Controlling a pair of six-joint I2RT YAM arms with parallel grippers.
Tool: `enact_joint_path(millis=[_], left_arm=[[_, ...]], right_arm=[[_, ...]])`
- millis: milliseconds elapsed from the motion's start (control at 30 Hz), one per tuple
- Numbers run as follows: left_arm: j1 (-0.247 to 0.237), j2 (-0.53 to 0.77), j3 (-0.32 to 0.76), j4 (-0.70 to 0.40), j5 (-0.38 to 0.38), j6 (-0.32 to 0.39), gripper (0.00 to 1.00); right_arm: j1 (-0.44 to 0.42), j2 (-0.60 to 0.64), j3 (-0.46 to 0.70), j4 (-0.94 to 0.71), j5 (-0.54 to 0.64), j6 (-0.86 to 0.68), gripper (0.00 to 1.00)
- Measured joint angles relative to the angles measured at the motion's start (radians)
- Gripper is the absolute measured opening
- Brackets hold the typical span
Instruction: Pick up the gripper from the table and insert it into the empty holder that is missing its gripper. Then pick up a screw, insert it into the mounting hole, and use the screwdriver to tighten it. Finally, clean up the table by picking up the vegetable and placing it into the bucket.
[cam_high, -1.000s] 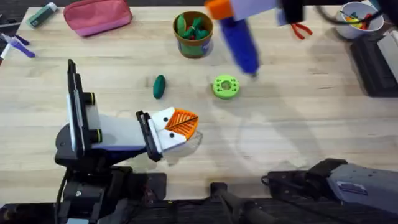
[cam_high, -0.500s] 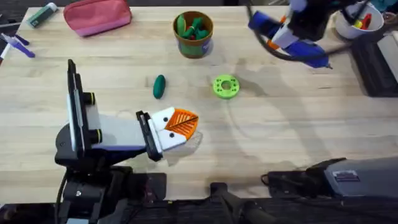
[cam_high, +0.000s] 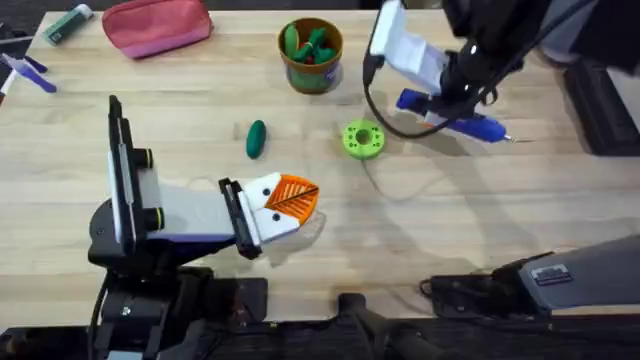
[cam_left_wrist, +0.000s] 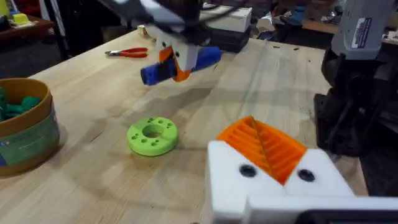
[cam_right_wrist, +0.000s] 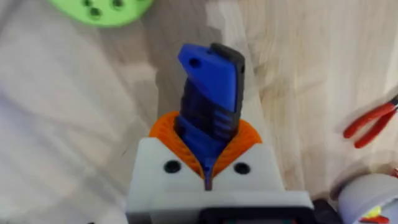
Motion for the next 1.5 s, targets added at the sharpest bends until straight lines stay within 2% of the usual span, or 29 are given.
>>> enact_joint_path(millis=[100, 200, 467, 500, 667, 700, 733, 967, 1067, 1300, 1500], left_arm=[[0.000, 0.000, 0.000, 0.000, 0.000, 0.000, 0.017], [0.000, 0.000, 0.000, 0.000, 0.000, 0.000, 0.017], [0.000, 0.000, 0.000, 0.000, 0.000, 0.000, 0.017], [0.000, 0.000, 0.000, 0.000, 0.000, 0.000, 0.017], [0.000, 0.000, 0.000, 0.000, 0.000, 0.000, 0.017], [0.000, 0.000, 0.000, 0.000, 0.000, 0.000, 0.017], [0.000, 0.000, 0.000, 0.000, 0.000, 0.000, 0.017], [0.000, 0.000, 0.000, 0.000, 0.000, 0.000, 0.017], [0.000, 0.000, 0.000, 0.000, 0.000, 0.000, 0.017], [0.000, 0.000, 0.000, 0.000, 0.000, 0.000, 0.017], [0.000, 0.000, 0.000, 0.000, 0.000, 0.000, 0.017]], right_arm=[[-0.028, 0.000, -0.090, 0.116, 0.007, -0.009, 0.029], [-0.054, 0.001, -0.139, 0.164, 0.010, -0.010, 0.029], [-0.077, 0.001, -0.150, 0.174, 0.007, -0.009, 0.042], [-0.077, 0.001, -0.150, 0.172, 0.005, -0.008, 0.130], [-0.077, 0.001, -0.150, 0.174, 0.003, -0.013, 0.847], [-0.077, 0.001, -0.150, 0.173, 0.002, -0.014, 0.955], [-0.077, 0.001, -0.150, 0.173, 0.002, -0.012, 0.983], [-0.077, 0.001, -0.150, 0.173, -0.014, 0.008, 0.992], [-0.077, 0.000, -0.150, 0.191, -0.033, 0.063, 0.992], [-0.076, -0.064, -0.136, 0.212, -0.051, 0.365, 0.992], [-0.076, -0.152, -0.028, 0.165, -0.056, 0.682, 0.994]])
